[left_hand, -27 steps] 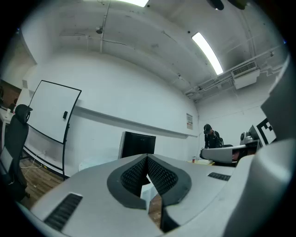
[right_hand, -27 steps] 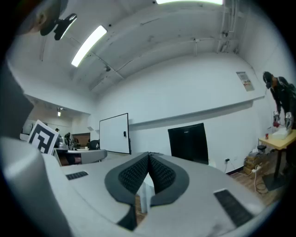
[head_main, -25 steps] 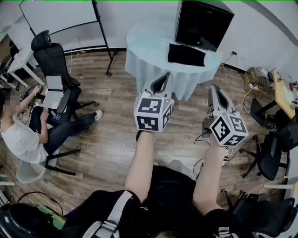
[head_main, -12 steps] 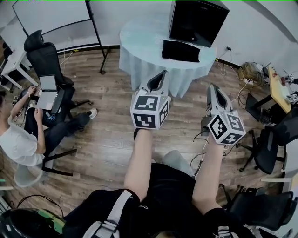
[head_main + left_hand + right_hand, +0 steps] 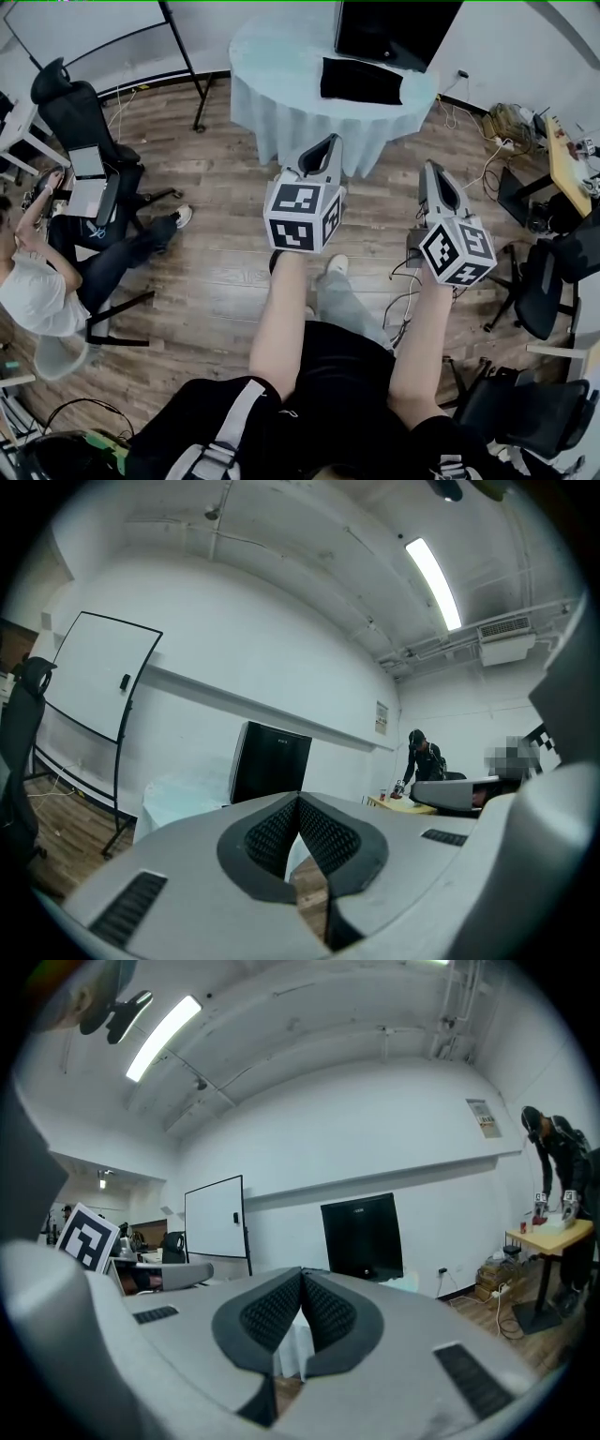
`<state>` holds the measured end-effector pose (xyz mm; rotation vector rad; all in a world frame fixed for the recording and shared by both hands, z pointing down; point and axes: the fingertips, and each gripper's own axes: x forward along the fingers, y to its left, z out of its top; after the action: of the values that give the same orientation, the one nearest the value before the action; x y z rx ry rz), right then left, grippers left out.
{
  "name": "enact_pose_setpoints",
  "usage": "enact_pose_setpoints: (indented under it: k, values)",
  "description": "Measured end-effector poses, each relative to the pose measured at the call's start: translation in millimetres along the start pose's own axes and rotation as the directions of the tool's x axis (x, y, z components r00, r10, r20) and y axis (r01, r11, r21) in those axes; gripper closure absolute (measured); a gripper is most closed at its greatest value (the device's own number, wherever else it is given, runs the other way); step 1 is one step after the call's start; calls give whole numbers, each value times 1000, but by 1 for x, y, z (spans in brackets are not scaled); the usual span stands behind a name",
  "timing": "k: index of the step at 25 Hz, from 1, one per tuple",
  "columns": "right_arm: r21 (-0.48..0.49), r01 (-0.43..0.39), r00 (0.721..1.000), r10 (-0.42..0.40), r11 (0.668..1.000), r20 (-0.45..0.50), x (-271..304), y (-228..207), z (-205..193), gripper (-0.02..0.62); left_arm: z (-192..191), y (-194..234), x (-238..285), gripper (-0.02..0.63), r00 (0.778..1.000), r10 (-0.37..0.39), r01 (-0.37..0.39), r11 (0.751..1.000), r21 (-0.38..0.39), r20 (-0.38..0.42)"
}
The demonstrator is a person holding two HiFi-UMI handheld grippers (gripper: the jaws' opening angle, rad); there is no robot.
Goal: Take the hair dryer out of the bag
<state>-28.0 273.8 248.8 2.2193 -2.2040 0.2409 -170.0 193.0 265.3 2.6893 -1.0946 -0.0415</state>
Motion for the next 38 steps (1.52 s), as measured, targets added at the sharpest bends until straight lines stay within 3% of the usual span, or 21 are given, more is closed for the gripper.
enact_pose_setpoints:
  k: [5, 16, 25, 30, 38]
  values:
    - [27, -17, 999, 18, 999, -41, 31, -12, -16, 591, -16, 17, 25, 597, 999, 29, -29, 1000, -9, -32]
    - [58, -9, 992, 16, 998, -126, 102, -74, -40, 591, -46, 25, 116, 597, 994, 11, -11, 1000, 2, -105]
    - [146, -14, 996, 26, 989, -81, 154, -136, -28, 591, -39, 26, 185, 597, 987, 36, -23, 996, 87, -158]
    - [175, -35, 999, 39, 984, -18, 171, -165, -1, 591, -19, 23, 212, 597, 986, 65, -43, 988, 146, -151]
    - [230, 17, 999, -26, 973, 37, 166, -223, 16, 591, 5, 5, 247, 597, 989, 57, -26, 975, 221, -136]
